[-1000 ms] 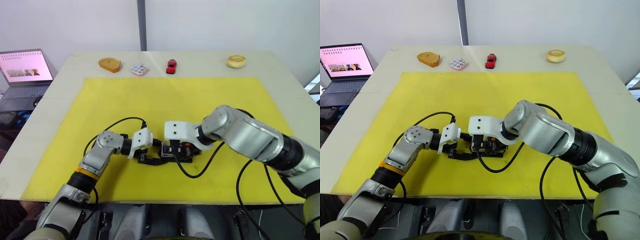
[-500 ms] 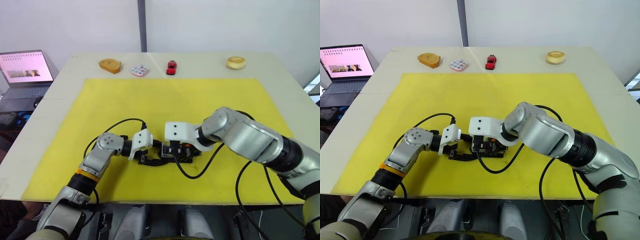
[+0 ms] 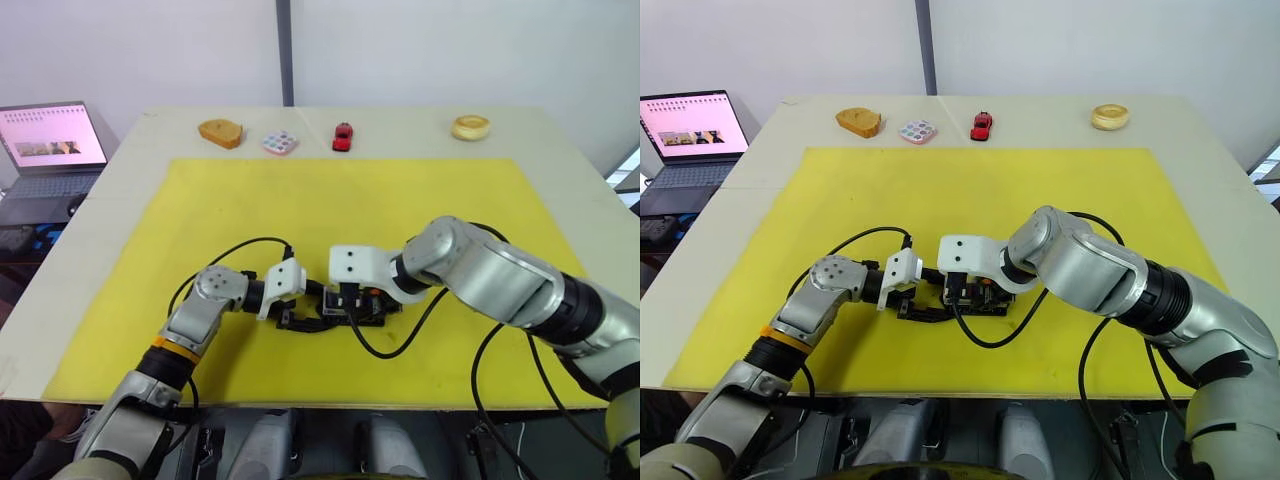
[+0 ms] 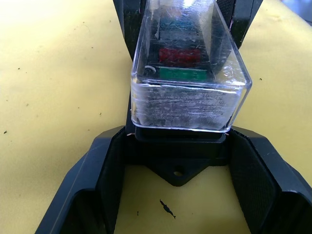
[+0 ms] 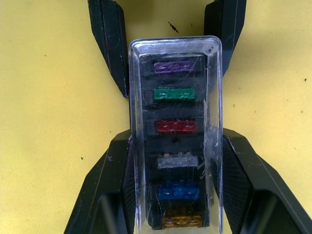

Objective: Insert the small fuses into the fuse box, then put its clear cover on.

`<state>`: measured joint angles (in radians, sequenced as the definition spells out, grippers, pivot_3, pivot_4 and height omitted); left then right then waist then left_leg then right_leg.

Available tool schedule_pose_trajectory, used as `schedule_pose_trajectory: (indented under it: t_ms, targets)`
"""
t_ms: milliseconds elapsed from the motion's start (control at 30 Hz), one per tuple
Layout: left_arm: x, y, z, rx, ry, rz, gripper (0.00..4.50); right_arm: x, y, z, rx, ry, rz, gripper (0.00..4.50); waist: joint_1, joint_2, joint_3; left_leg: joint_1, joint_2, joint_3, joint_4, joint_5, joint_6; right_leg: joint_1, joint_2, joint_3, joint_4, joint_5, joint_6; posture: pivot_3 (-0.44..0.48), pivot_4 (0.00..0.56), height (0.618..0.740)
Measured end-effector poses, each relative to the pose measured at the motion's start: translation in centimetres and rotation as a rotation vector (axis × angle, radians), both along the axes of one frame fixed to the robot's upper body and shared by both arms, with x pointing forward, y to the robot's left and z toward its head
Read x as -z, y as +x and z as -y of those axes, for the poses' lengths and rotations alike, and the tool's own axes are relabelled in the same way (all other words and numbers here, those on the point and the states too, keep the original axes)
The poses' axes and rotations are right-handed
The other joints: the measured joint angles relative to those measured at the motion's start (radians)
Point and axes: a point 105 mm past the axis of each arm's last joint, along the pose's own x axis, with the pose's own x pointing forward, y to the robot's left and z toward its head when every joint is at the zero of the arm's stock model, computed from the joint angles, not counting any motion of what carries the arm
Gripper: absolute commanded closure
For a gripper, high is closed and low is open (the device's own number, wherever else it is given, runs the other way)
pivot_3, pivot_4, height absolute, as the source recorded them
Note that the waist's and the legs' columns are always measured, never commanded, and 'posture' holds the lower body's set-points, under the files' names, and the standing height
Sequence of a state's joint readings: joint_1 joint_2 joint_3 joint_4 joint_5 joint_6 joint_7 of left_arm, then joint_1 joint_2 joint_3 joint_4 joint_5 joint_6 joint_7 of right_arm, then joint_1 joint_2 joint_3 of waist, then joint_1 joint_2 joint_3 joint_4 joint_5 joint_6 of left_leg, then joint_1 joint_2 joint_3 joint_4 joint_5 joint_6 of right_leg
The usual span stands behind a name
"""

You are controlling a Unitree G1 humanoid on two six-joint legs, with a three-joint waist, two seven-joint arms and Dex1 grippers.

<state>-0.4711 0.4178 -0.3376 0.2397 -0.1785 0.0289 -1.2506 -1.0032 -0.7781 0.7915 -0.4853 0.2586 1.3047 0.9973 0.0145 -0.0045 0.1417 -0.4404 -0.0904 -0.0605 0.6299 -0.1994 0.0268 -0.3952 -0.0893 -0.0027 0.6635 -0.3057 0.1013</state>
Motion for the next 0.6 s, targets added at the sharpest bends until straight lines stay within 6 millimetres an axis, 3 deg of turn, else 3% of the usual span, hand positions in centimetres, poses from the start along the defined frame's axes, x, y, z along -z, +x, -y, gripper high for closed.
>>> schedule_pose_trajectory:
  t_ms: [33, 233, 400, 600]
  targets:
    - [0.0, 0.0, 0.0, 0.002, -0.001, -0.002, 1.96, 0.0, 0.0, 0.0, 0.0, 0.001, -0.003, 2.83, 0.0, 0.0, 0.0, 0.0, 0.0, 0.0, 0.0, 0.0, 0.0, 0.0, 0.0, 0.0, 0.0, 0.0, 0.0, 0.0, 0.15, 0.74]
    - [0.1, 0.1, 0.2, 0.0, -0.016, -0.007, 1.96, 0.9, 0.0, -0.1, 0.005, -0.015, -0.047, 0.07, 0.002, 0.0, -0.001, -0.001, -0.001, 0.0, 0.0, 0.0, 0.0, 0.0, -0.001, 0.0, 0.0, 0.0, 0.0, 0.0, 0.15, 0.74]
    - [0.0, 0.1, 0.3, 0.0, -0.023, -0.005, 1.96, 1.3, 0.1, 0.3, 0.026, -0.035, -0.07, 0.07, 0.003, 0.001, 0.0, -0.001, -0.001, 0.0, 0.0, 0.0, 0.001, -0.001, -0.001, 0.0, -0.001, 0.0, 0.0, 0.0, 0.15, 0.74]
    - [0.0, 0.1, 0.4, 0.0, -0.025, -0.006, 1.96, -1.0, 0.7, 0.5, 0.029, 0.015, -0.034, 0.07, 0.003, 0.001, 0.0, -0.002, -0.001, 0.0, 0.0, -0.001, 0.001, -0.001, -0.001, 0.0, -0.001, 0.0, 0.0, 0.0, 0.15, 0.74]
